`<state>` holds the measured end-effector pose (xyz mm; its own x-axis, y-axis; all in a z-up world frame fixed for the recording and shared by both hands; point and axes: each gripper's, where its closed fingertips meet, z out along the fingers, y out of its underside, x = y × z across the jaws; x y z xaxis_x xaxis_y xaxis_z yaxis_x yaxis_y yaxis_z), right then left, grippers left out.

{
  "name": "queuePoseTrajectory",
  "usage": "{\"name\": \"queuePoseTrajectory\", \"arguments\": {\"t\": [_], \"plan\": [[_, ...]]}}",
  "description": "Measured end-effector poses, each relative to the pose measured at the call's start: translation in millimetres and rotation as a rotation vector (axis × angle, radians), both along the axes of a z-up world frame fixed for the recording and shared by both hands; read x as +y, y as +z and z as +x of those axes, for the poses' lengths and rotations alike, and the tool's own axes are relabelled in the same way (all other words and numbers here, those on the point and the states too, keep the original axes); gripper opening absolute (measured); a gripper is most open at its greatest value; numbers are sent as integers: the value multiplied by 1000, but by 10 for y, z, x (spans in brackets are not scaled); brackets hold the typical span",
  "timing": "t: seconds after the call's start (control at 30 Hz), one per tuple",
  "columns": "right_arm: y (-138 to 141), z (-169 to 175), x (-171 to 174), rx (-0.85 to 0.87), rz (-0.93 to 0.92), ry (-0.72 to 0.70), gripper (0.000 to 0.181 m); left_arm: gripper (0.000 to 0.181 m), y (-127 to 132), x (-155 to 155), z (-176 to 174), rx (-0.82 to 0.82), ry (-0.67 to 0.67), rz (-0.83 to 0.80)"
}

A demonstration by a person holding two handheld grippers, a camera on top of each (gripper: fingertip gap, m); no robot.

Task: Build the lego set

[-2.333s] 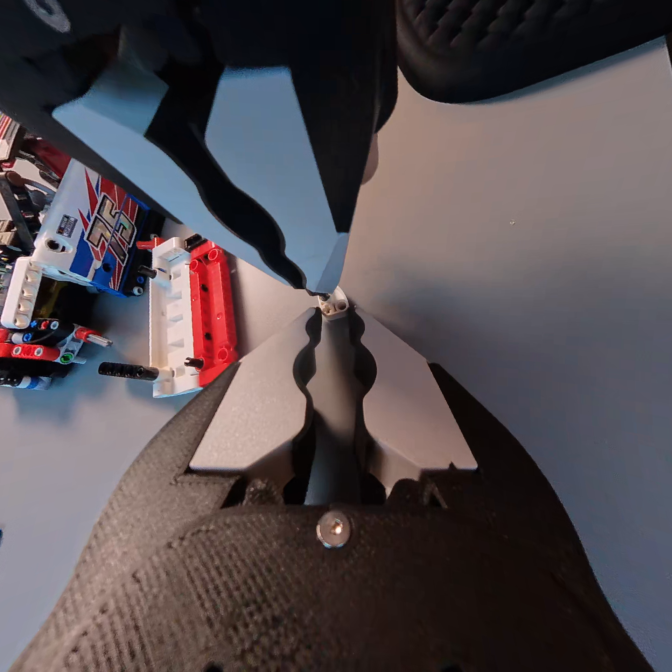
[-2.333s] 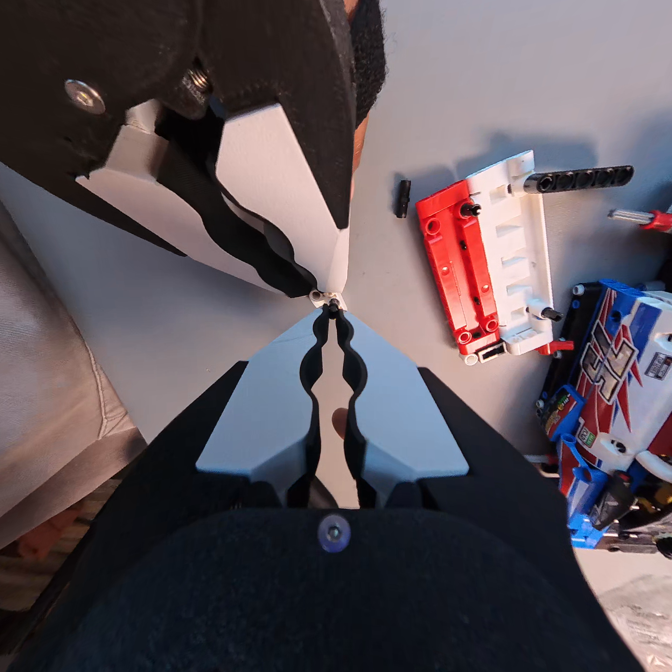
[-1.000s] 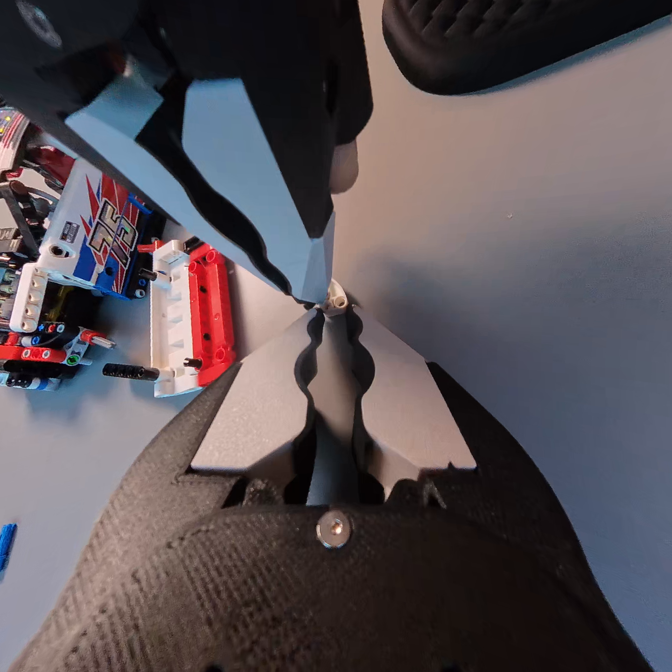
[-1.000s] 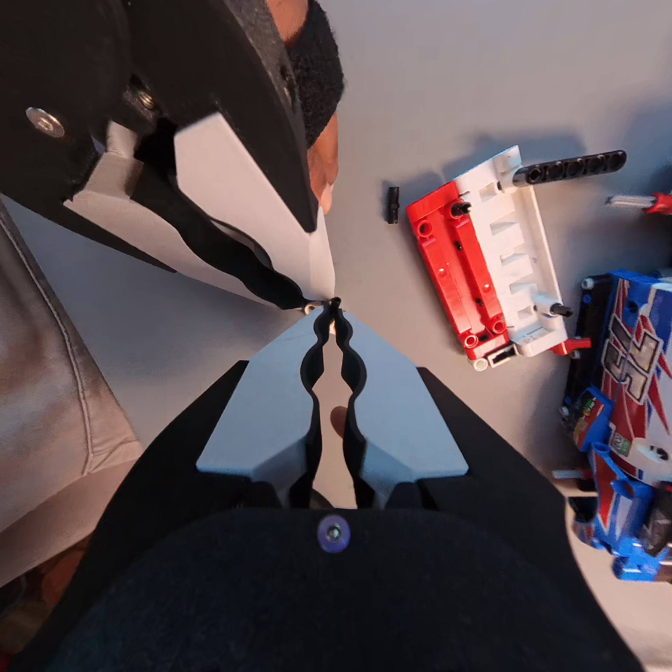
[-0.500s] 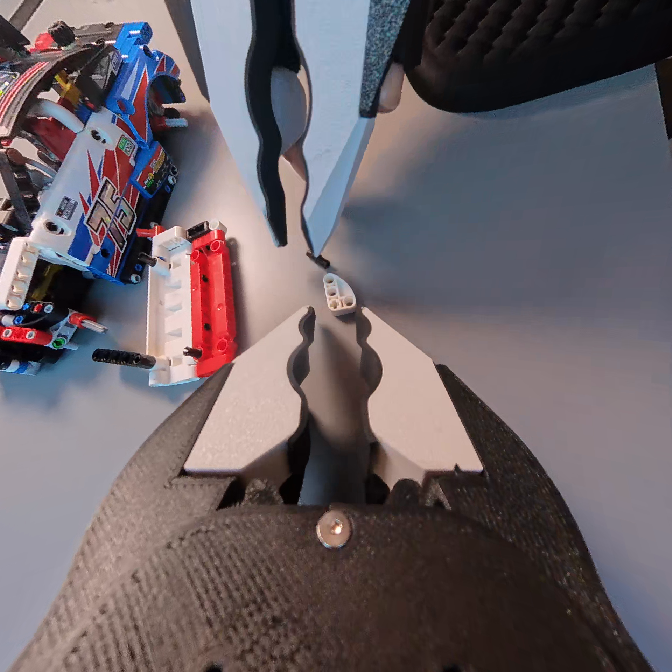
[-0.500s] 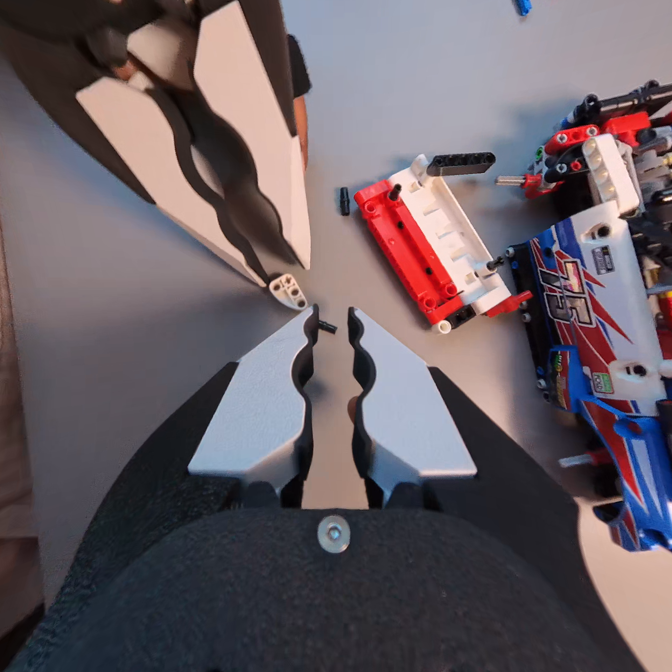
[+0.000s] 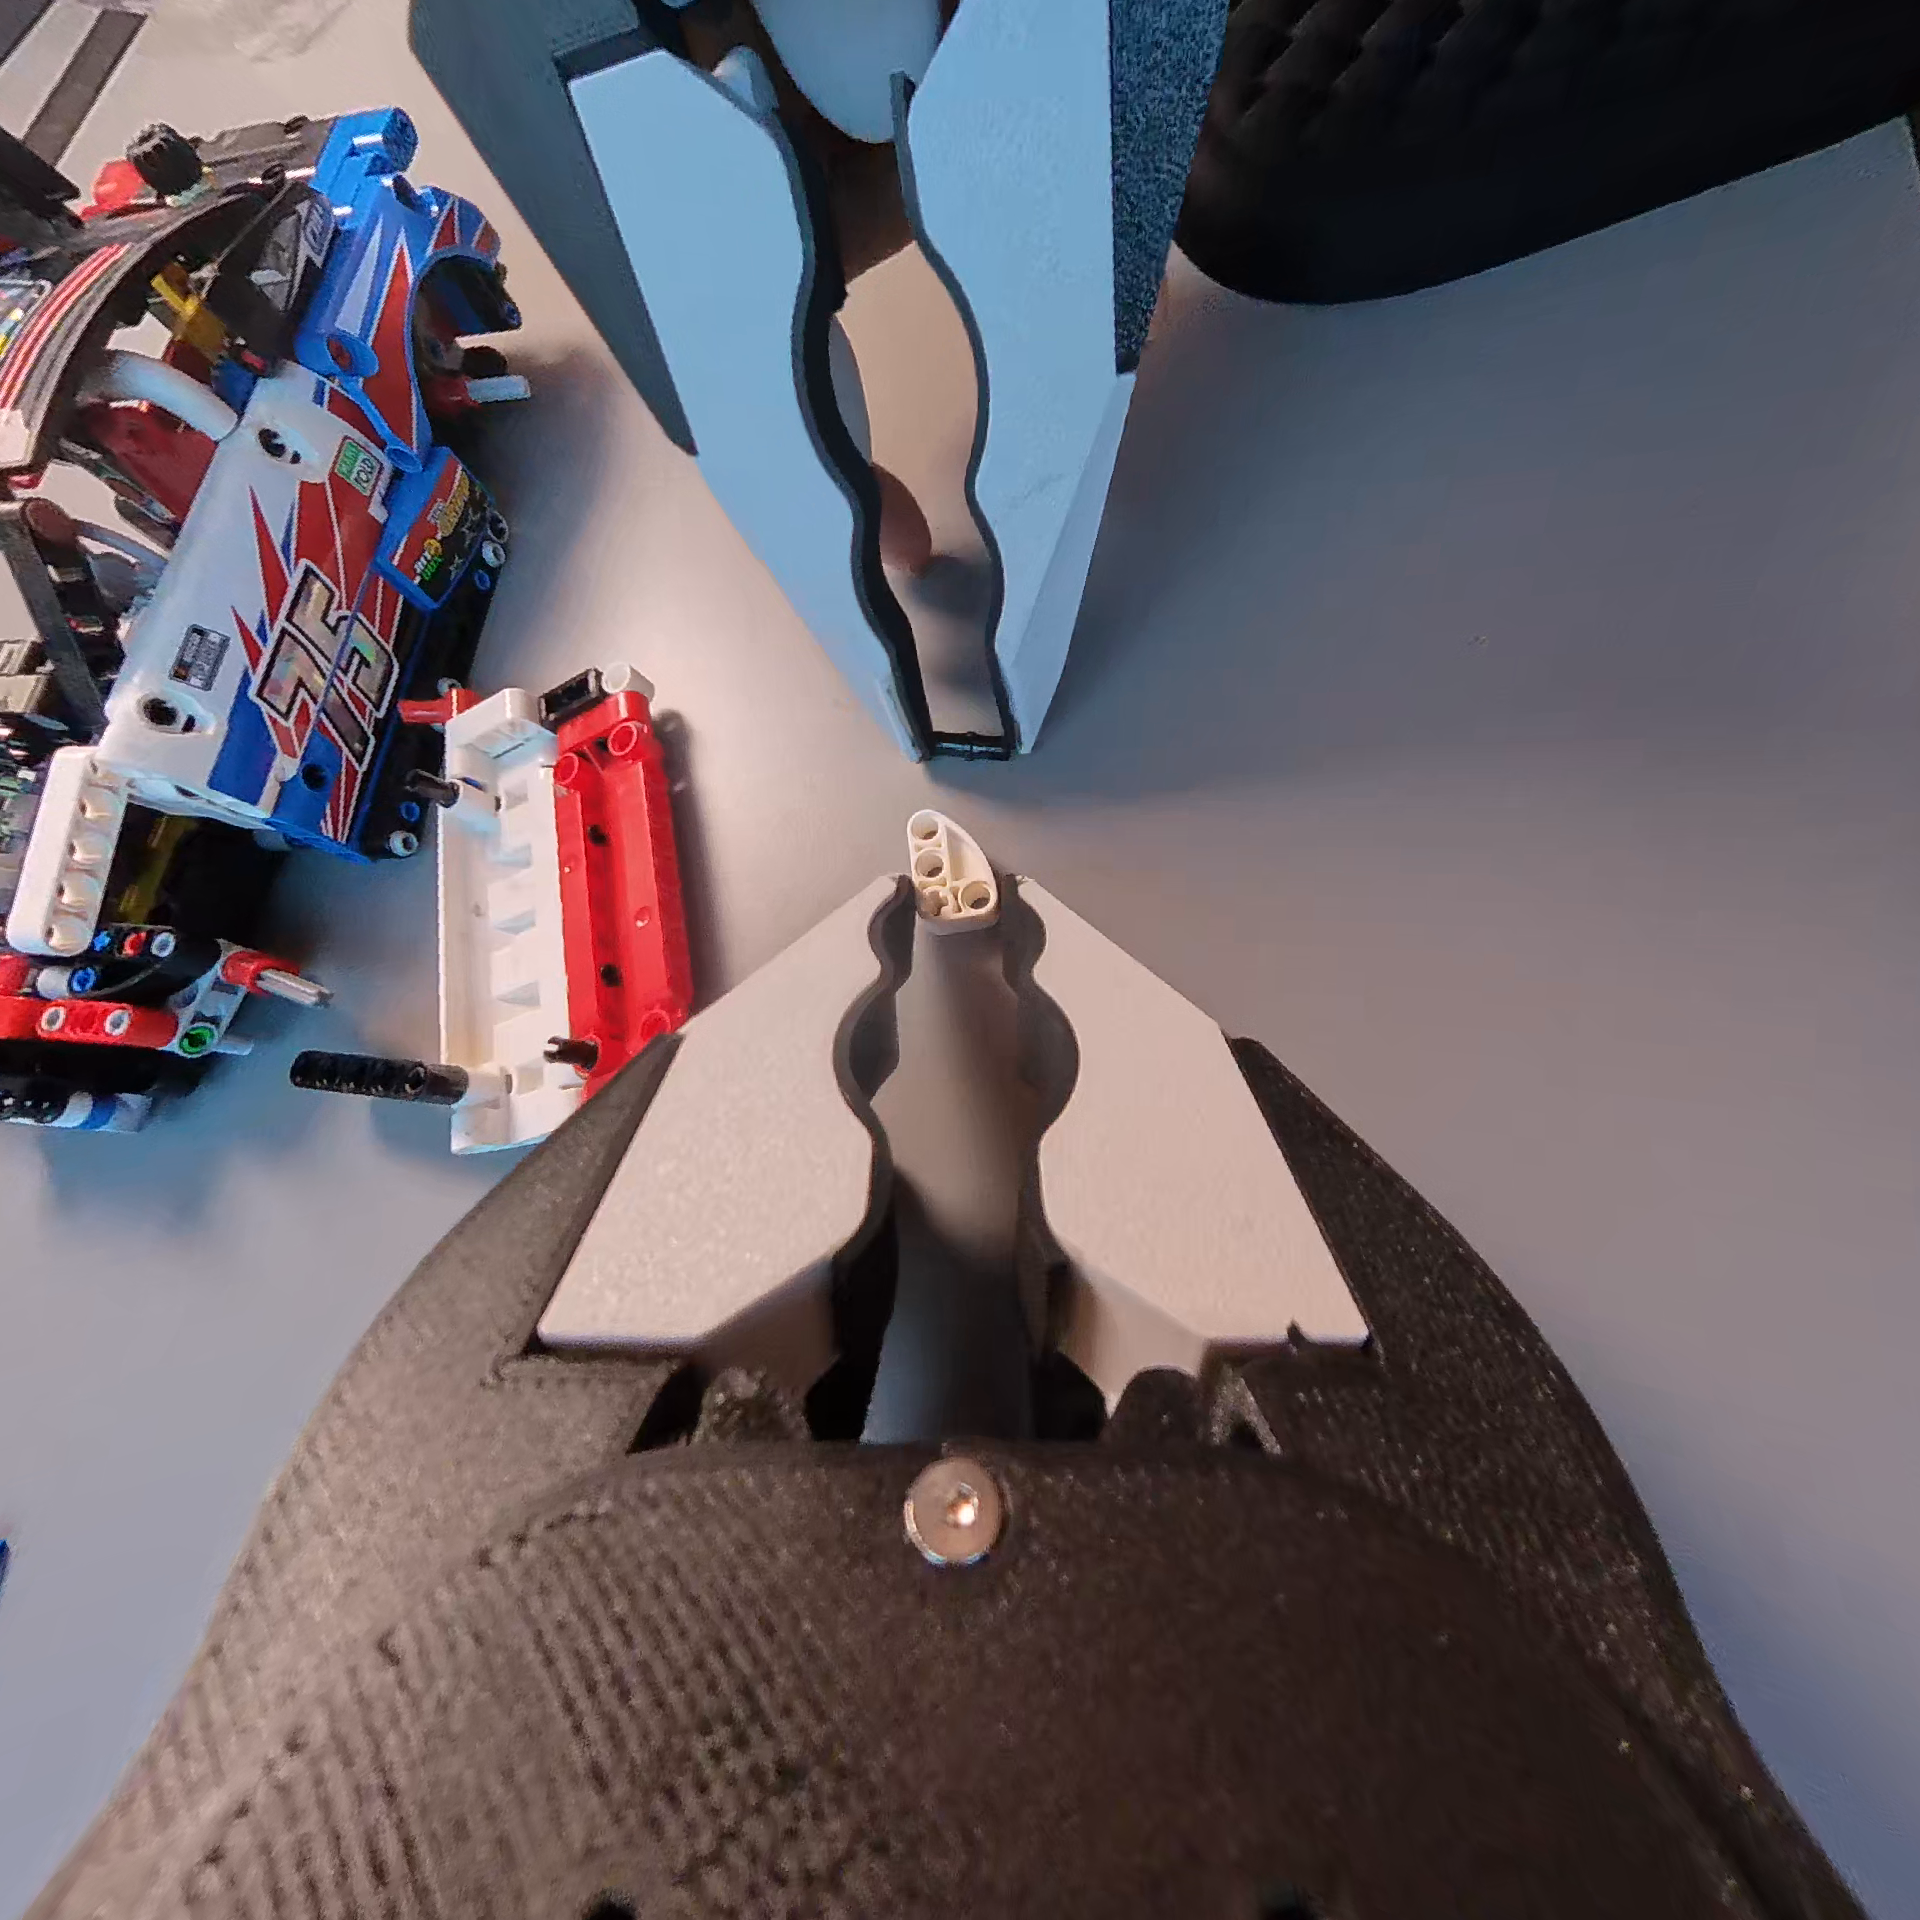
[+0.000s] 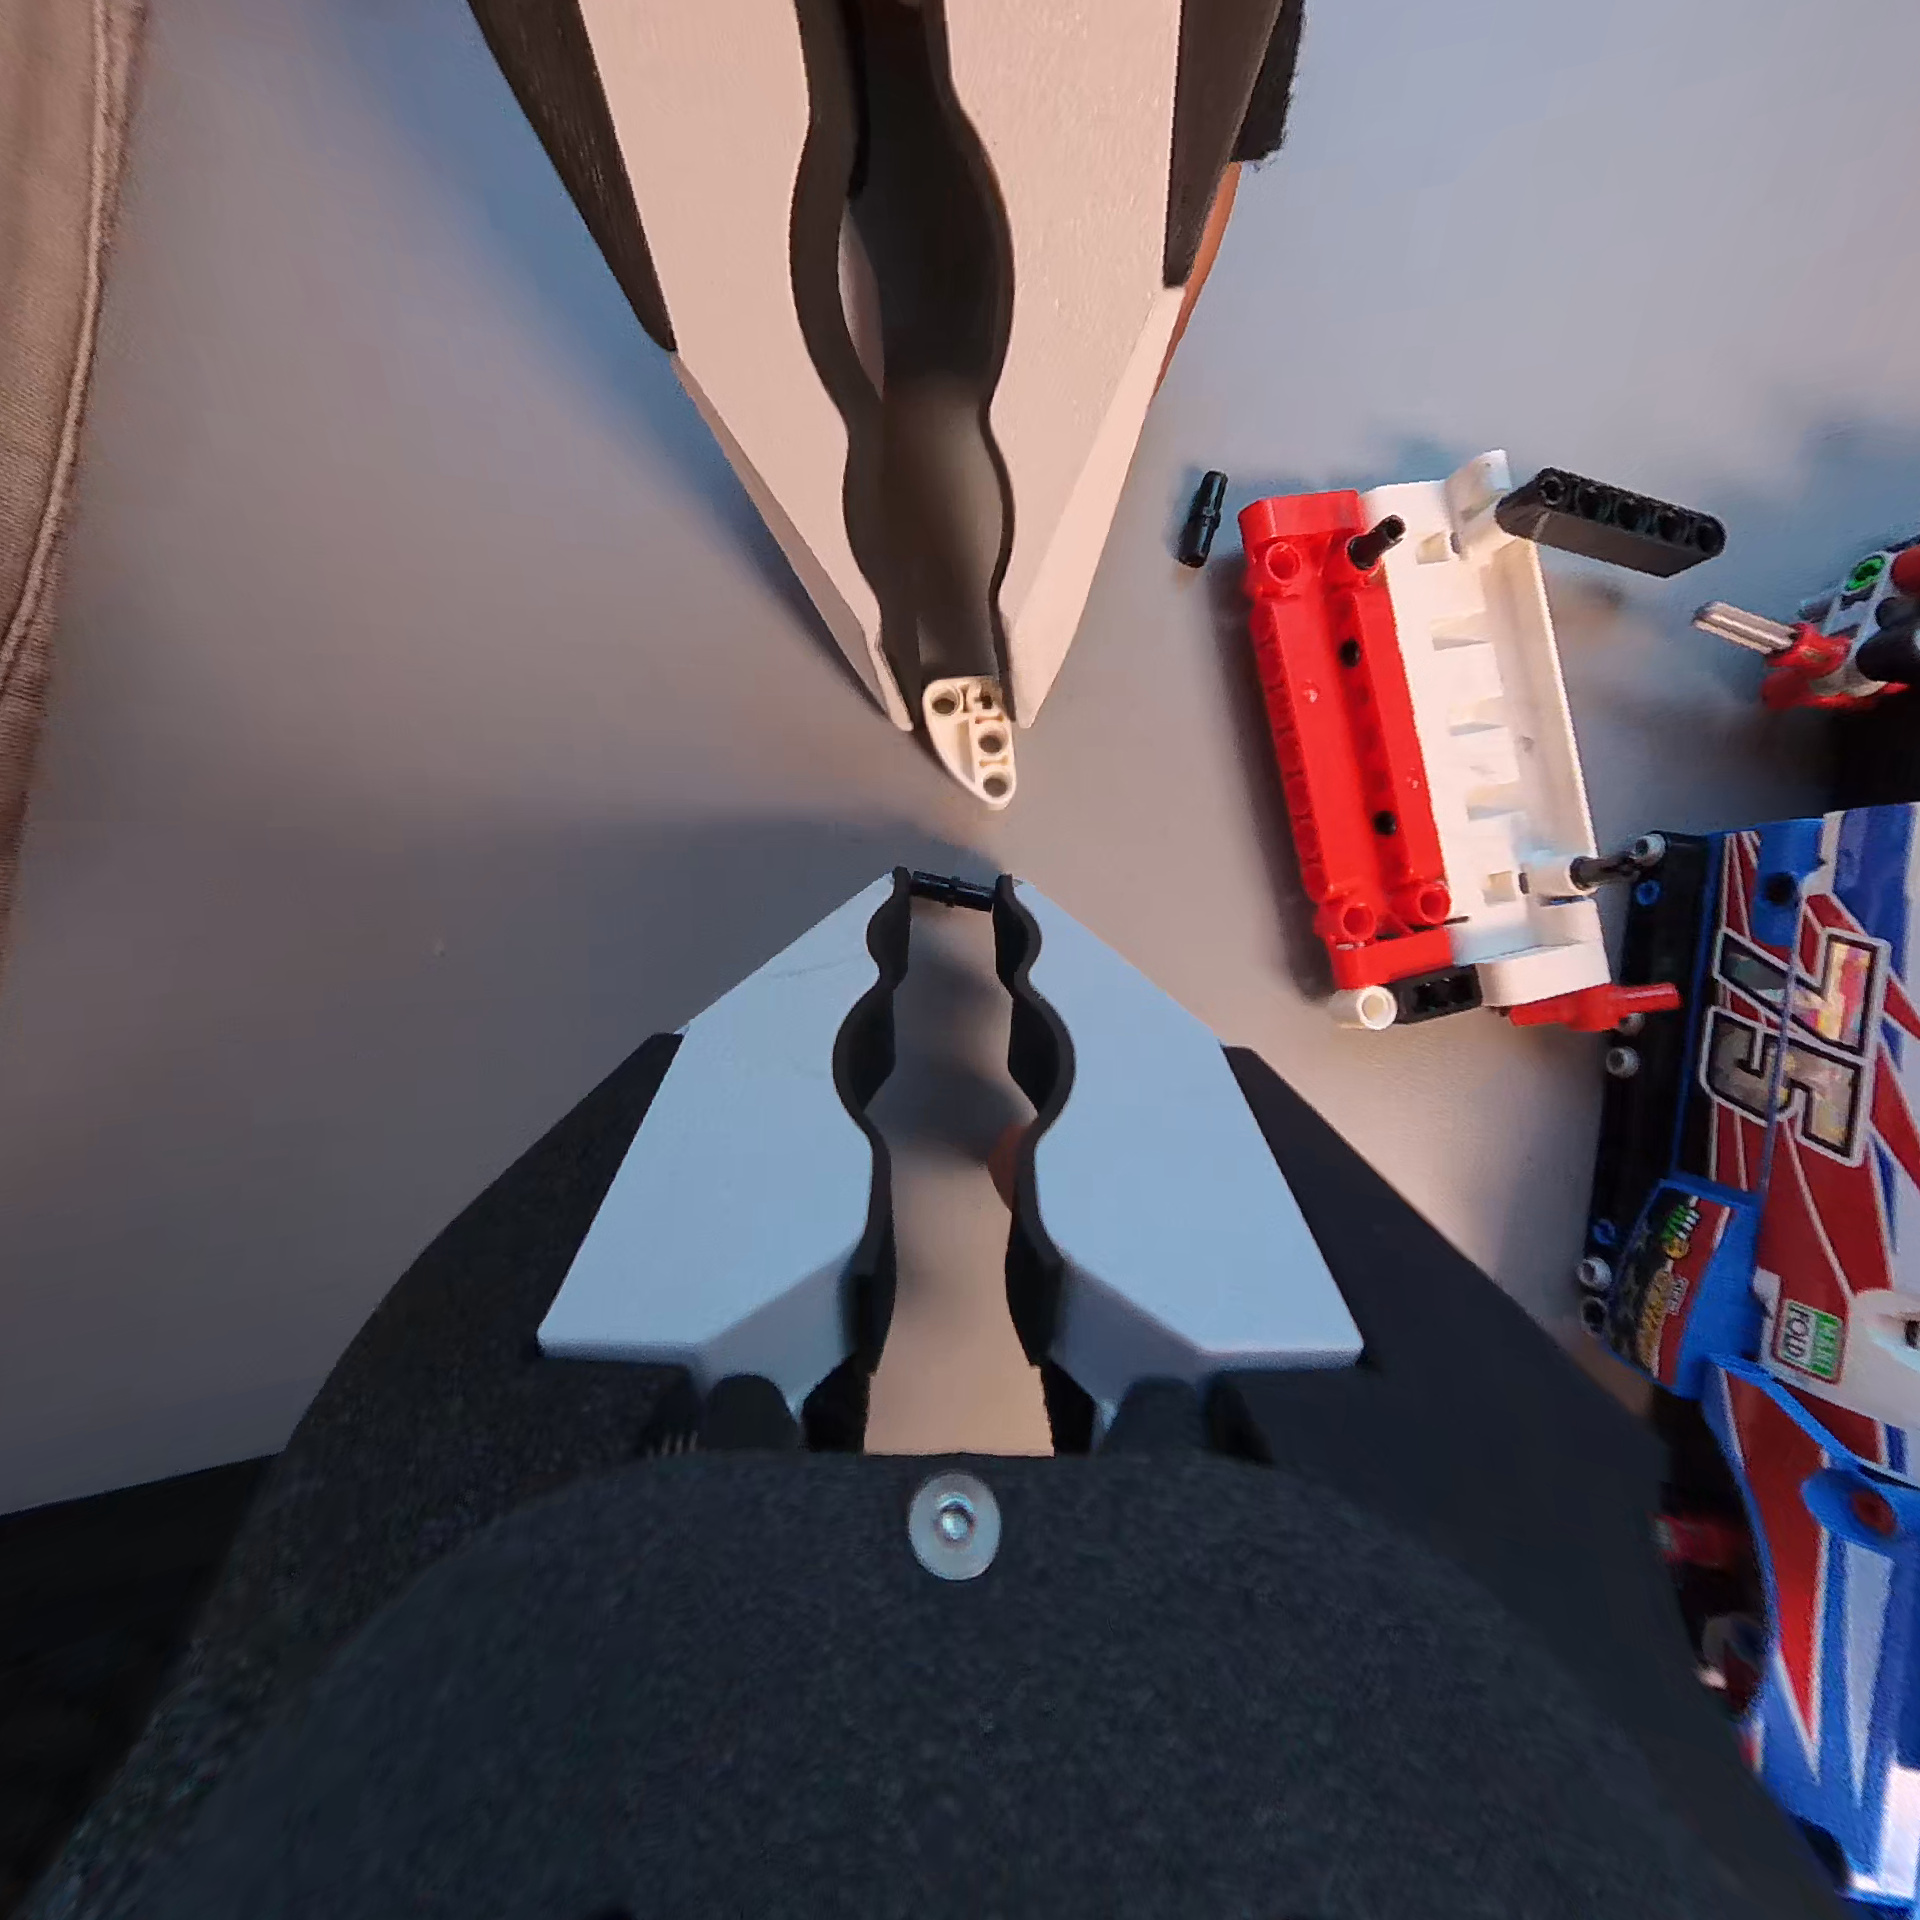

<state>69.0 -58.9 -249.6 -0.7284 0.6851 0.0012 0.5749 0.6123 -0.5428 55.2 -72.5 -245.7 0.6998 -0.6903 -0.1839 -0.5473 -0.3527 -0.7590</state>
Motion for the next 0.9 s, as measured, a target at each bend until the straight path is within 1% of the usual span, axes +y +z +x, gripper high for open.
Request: {"name": "queuePoseTrajectory", "arguments": {"t": [0.23,0.3,0.4,0.5,0.6,0.7,0.8,0.87,0.9], "plan": [[2,77,-32,11,-3,-59,16,15,3,8,-44,2,19,3],[4,118,-66,4,-17,-68,25,15,3,6,-47,3,19,3],[11,233,-124,-43,-42,-51,26,15,4,5,-48,3,21,3],[5,274,-97,-47,-10,-36,22,15,5,2,-49,6,21,5],[4,235,-99,-29,-13,-46,23,15,5,2,-48,6,21,5],[-1,197,-92,1,-9,-54,16,15,6,0,-48,5,21,5],[-1,172,-85,34,-22,-96,10,15,6,-4,-50,4,21,4],[-1,142,-102,79,-26,-145,1,15,6,-6,-52,5,21,4],[2,129,-108,108,-14,-162,1,15,6,-10,-52,5,20,4]]}}
